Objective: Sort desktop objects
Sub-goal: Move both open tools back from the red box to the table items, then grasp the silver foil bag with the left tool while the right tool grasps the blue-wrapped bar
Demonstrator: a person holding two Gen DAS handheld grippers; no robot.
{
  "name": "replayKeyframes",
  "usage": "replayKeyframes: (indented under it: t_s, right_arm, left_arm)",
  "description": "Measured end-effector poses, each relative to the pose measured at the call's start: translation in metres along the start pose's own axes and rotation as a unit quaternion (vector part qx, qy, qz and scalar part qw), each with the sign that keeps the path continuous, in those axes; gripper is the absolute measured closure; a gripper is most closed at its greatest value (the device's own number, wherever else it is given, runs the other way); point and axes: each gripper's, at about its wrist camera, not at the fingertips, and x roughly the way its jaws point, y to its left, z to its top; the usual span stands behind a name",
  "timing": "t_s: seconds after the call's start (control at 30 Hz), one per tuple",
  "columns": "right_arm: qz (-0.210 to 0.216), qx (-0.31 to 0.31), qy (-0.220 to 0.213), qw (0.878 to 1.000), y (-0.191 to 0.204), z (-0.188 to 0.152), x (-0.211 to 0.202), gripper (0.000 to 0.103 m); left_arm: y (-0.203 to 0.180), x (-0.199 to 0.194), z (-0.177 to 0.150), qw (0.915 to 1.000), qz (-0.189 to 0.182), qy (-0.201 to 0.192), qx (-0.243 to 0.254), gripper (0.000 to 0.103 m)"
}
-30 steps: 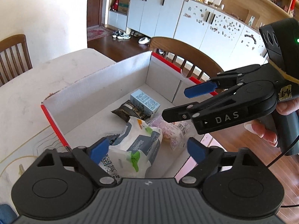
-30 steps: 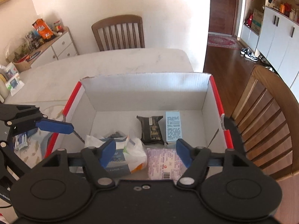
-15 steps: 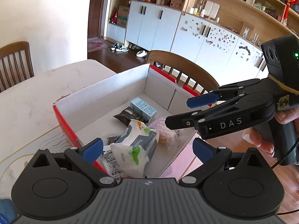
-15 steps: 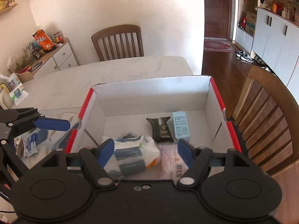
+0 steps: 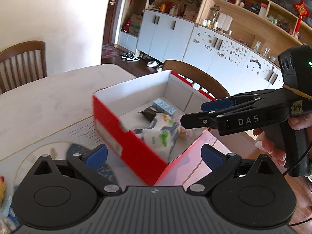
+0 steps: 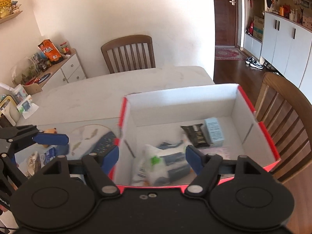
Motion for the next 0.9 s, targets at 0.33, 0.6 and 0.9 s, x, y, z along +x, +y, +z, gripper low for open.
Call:
replayKeyframes:
  t_s: [0.33, 0.6, 0.9]
  right_arm:
    - [0.021, -0.021, 0.011, 1.0, 0.068, -0.008, 0.014, 0.028]
    - [0.03, -0.043, 0.019, 0.998, 0.119, -0.018, 0.03, 0.028]
    - [0.037, -0.056, 0.023, 0.998, 0.159, -0.03, 0.051, 0.028]
  left_arm:
    - [0.041, -0.048, -0.032, 0.9995, 0.03, -0.011, -0.008, 0.0]
    - [0.077, -0.08, -0.056, 0.9977, 0.06, -0.019, -0.023, 0.0]
    - [0.115, -0.103, -0.086, 0.994, 0.096, -0.025, -0.047, 0.0]
